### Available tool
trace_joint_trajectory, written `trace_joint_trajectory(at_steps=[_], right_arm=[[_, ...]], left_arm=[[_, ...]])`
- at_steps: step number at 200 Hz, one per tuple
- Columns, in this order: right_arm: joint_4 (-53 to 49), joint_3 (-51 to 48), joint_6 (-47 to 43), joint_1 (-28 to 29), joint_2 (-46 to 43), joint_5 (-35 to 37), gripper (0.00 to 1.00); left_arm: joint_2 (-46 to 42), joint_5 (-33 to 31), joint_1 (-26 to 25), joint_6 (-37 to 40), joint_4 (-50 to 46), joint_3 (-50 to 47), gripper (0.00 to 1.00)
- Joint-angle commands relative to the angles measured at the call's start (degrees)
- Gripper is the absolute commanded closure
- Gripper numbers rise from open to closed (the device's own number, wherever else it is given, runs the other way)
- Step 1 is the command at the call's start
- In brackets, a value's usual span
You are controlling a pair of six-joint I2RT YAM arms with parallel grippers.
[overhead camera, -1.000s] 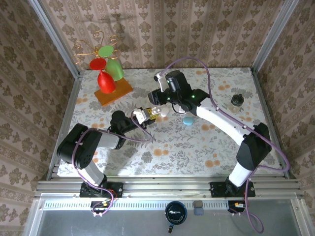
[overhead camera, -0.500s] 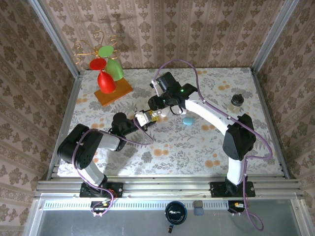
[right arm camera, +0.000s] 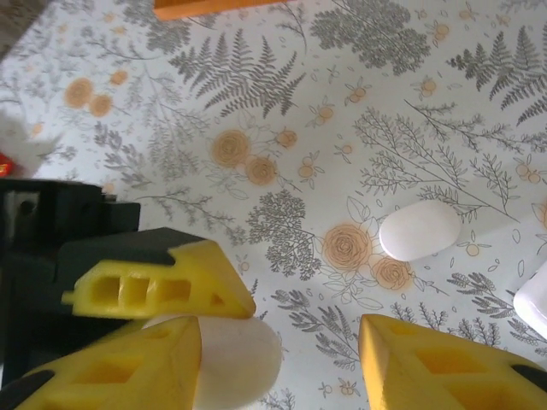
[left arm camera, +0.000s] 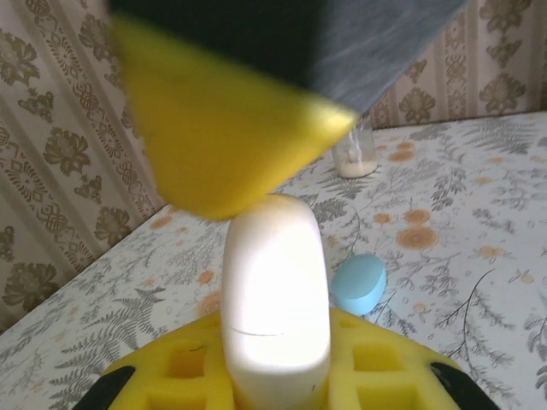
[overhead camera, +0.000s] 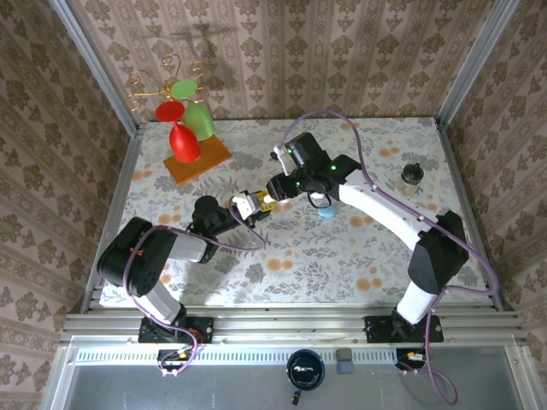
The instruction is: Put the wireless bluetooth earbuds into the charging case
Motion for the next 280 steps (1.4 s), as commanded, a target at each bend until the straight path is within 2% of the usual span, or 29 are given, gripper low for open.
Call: trace_joint_trajectory(at_steps=[1,9,18,34,51,75,118,155,188,203,214,240,258,270,280], right_arm=[[5.2,-6.0,-4.7,-1.0,-7.2,-6.8,0.45],[8.5,-9.5,-6.6,-1.6,-9.8,-10.6,0.45],[10.5,-12.7,-10.7,-2.2,-12.3,-15.6,0.48],[6.1,-14.7,-24.9,-2.2,-15.2,-23.2,0.45],[6.9,-18.6,-35.8,-2.1,-18.7,-23.9,0.45],[5.5,-18.9,-43.4,-2.1,-19.4,-25.6,0.45],[3.3,-15.6,-47.0,-2.0,-16.2,-27.6,0.49],[3.1,-13.9,-46.6,-1.9,-13.0,-28.5,0.67],[2.6,-14.2,-46.6,-2.1,-13.0,-27.6,0.74],[3.4,-14.7,-45.6,-2.1,-13.4,-27.5,0.78],[5.1,-15.5,-44.1,-2.4,-13.8,-27.3,0.8],[8.5,-17.5,-40.4,-4.0,-14.9,-26.9,0.83],[11.0,-18.2,-34.9,-6.4,-15.0,-26.2,0.84],[13.2,-18.9,-28.5,-8.1,-14.8,-24.8,0.84],[15.5,-19.7,-22.0,-9.3,-14.6,-20.7,0.87]], left_arm=[[-2.5,6.4,1.8,-7.5,2.1,-0.4,0.95],[-2.7,10.3,2.1,-9.8,2.1,-0.2,0.95],[-2.9,14.1,2.1,-13.0,2.1,0.2,0.95],[-3.6,19.6,1.3,-17.8,2.1,0.6,0.95],[-4.6,22.3,-0.3,-19.6,2.1,-0.1,0.95],[-6.3,23.1,-1.5,-20.5,1.9,-1.0,0.95],[-8.0,22.7,-2.4,-20.3,1.9,-1.1,0.95],[-8.1,22.8,-2.4,-19.9,1.9,-0.9,0.95],[-8.1,22.1,-2.1,-19.3,1.9,-1.2,0.95],[-8.1,20.8,-1.9,-18.6,2.0,-1.5,0.85],[-8.3,19.6,-1.6,-17.8,2.0,-2.0,0.66],[-8.8,16.3,-0.9,-15.2,1.9,-3.3,0.35],[-8.8,12.9,0.1,-12.0,1.8,-4.8,0.2],[-8.5,10.1,0.9,-8.6,1.7,-6.3,0.16],[-8.4,8.6,1.5,-6.6,1.3,-7.4,0.13]])
